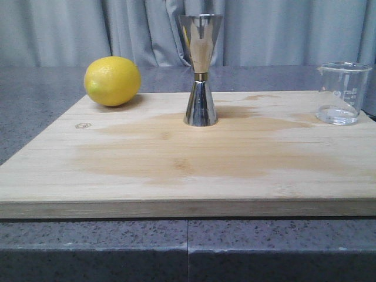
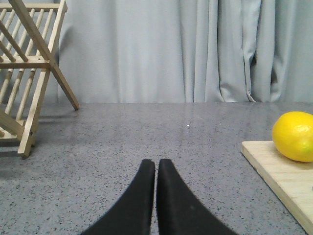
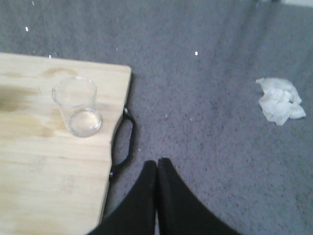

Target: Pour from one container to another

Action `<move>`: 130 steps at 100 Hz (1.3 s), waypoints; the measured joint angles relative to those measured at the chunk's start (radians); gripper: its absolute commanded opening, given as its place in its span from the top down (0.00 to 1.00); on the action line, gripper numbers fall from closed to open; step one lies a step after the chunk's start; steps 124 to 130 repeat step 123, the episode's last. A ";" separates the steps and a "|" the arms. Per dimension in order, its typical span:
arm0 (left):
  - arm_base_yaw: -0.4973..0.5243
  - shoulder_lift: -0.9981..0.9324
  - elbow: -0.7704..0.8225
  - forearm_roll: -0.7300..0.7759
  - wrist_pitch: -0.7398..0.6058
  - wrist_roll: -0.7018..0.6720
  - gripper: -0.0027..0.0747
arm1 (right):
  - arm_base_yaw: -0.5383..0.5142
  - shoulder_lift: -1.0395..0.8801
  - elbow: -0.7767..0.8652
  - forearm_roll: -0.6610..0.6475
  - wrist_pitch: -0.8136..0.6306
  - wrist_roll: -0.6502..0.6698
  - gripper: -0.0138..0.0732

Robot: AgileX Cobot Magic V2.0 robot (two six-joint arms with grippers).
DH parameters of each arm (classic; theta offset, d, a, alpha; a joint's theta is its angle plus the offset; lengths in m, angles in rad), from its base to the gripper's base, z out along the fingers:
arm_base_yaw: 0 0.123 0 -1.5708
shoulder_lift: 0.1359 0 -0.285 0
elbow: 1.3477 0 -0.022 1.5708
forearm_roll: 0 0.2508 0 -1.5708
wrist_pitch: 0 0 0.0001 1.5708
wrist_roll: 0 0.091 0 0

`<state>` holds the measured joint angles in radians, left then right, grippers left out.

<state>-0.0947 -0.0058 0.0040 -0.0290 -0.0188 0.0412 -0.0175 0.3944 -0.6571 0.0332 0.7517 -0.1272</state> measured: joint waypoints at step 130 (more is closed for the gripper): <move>0.000 0.000 0.000 0.000 0.000 0.000 0.99 | -0.057 -0.403 0.670 0.109 -0.692 0.000 0.92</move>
